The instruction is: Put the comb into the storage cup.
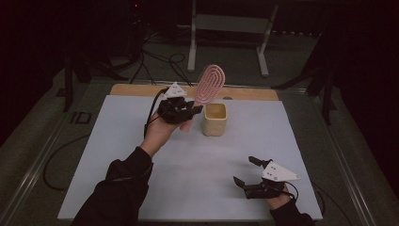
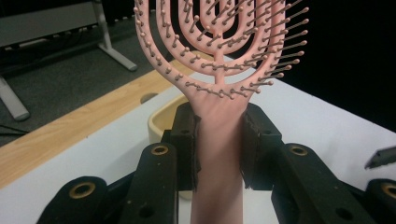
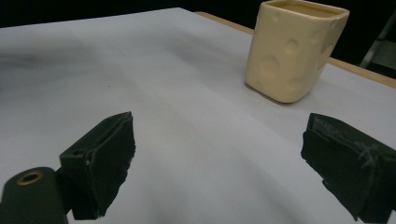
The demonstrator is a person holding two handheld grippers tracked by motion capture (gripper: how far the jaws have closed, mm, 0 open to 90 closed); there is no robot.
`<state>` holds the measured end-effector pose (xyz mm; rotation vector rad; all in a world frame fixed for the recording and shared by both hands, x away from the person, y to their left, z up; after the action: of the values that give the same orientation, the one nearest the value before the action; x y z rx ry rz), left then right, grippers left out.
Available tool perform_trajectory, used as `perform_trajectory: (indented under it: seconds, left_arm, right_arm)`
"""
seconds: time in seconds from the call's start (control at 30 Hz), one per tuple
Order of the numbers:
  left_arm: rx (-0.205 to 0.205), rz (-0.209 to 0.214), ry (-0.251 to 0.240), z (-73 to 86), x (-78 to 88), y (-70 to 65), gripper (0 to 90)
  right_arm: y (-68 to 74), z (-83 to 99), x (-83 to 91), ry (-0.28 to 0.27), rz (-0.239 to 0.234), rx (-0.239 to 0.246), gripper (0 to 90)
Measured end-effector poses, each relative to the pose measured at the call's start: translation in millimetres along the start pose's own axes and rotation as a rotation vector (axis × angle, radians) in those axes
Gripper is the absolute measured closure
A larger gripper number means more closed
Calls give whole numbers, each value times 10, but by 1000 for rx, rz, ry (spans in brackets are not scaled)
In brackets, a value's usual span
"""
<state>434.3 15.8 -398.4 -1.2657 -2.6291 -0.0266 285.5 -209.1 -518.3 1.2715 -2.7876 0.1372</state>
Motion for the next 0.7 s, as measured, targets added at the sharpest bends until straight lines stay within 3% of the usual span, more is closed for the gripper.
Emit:
perform_trajectory:
  seconds: [0.2,0.33,0.6,0.7]
  left_arm:
    - [0,21,-22,-84,-143,-23,700]
    - [23,32,-56,-159,-234,-28,700]
    - [3,66,-79,-232,-367,-71,700]
    - [28,80,-107,-281,-449,-62,700]
  right_arm:
    - [-2,-7,7,-5,1,-2,94]
    - [-2,-12,12,-8,1,-1,94]
    - [-11,-23,25,-15,3,-5,94]
    - [-10,-25,29,-15,3,-5,94]
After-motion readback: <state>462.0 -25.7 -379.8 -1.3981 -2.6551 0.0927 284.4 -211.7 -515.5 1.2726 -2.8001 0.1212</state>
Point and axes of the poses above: each handheld gripper's, and its own axes: x roughly backward along the jaws, z roughly out of its underside, y roughly to its left, the point moved 7 cm from there along -x, roughly forward along the jaws, and after that the axes turned 15 degrees about -y, right-handed, at the moved point
